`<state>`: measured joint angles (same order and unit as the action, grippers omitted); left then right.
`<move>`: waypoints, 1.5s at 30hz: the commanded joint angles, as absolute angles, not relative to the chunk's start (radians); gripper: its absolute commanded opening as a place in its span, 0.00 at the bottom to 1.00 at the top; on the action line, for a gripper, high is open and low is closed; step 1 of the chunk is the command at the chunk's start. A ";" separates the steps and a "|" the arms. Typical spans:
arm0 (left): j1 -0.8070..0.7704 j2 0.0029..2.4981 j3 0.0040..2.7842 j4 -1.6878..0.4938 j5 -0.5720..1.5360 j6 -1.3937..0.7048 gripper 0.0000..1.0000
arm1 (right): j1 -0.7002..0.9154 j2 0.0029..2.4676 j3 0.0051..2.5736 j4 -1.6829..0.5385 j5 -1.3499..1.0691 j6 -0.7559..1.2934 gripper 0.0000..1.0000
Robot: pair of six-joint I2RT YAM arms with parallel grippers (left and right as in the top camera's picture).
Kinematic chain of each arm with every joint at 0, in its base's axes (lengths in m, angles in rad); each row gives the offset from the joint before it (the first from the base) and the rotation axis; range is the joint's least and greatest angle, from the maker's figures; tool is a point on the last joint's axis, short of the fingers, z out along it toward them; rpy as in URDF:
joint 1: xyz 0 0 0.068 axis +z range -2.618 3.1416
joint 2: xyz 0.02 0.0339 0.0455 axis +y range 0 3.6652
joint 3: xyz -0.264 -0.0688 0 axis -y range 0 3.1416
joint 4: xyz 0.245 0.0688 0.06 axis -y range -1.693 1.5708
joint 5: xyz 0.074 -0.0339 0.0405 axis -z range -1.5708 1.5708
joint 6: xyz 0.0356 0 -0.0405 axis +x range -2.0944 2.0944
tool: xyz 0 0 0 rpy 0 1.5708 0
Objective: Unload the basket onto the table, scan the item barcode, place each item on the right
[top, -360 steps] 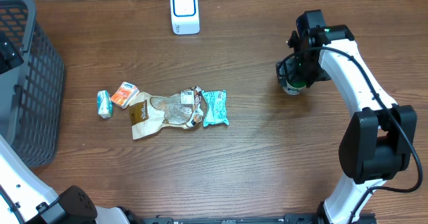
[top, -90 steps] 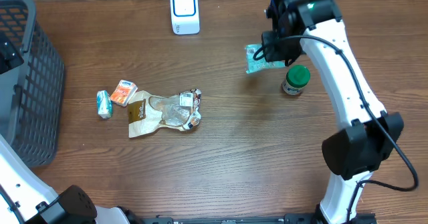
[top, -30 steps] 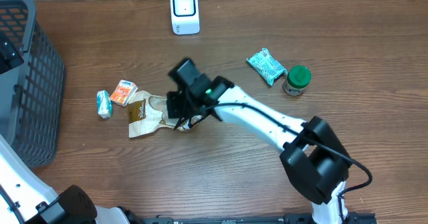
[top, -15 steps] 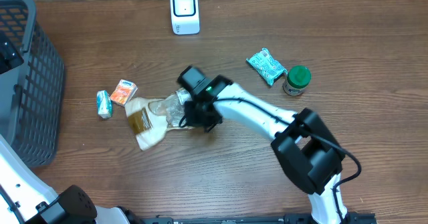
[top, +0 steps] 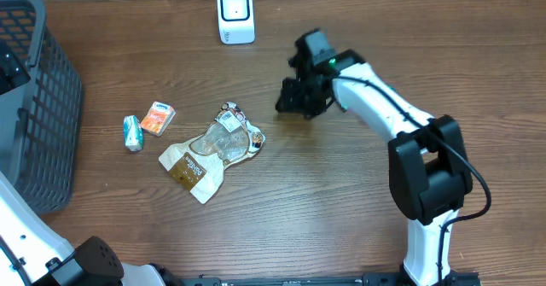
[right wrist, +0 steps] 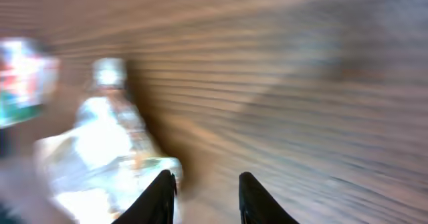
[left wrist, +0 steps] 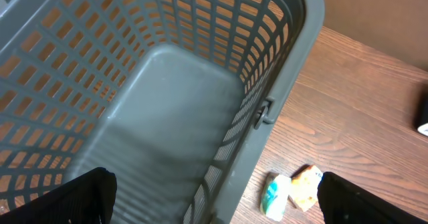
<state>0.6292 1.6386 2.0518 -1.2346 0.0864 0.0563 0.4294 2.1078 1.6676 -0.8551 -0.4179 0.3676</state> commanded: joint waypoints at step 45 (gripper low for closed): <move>0.630 1.638 2.049 -1.234 0.094 0.072 1.00 | 0.504 2.200 1.837 -1.097 -0.538 0.210 0.32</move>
<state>0.6292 1.6386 2.0518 -1.2343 0.0868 0.0563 0.5358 2.2330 1.7512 -1.0679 -0.4721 0.2855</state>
